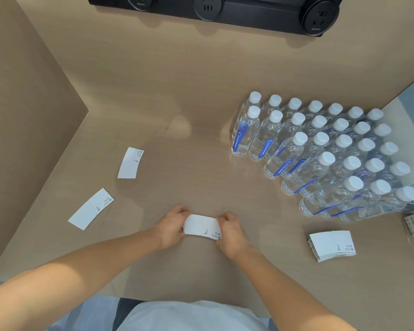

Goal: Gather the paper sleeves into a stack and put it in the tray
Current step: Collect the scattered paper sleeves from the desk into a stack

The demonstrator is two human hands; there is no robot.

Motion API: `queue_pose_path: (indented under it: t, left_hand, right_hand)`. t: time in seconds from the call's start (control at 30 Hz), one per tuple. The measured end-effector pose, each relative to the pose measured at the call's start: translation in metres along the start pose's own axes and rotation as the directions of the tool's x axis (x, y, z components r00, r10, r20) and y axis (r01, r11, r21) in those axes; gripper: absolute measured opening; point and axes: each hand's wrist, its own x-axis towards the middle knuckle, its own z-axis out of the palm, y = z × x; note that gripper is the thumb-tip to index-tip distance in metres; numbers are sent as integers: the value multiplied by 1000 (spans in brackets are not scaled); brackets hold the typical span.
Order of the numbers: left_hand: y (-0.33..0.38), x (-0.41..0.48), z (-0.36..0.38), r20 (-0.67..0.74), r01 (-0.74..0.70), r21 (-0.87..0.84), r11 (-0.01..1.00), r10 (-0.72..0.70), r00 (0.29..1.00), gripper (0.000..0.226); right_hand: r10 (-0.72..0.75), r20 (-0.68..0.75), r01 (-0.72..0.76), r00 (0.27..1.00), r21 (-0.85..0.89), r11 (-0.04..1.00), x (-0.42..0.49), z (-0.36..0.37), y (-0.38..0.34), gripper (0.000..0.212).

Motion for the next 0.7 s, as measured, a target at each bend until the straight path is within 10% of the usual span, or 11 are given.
queue_pose_path:
  t: [0.7]
  left_hand:
    - [7,-4,1,-24,69,-39,997,-70,997,31]
  right_hand:
    - [33,76,-27,997,-67,997,-4,-11,-10,46]
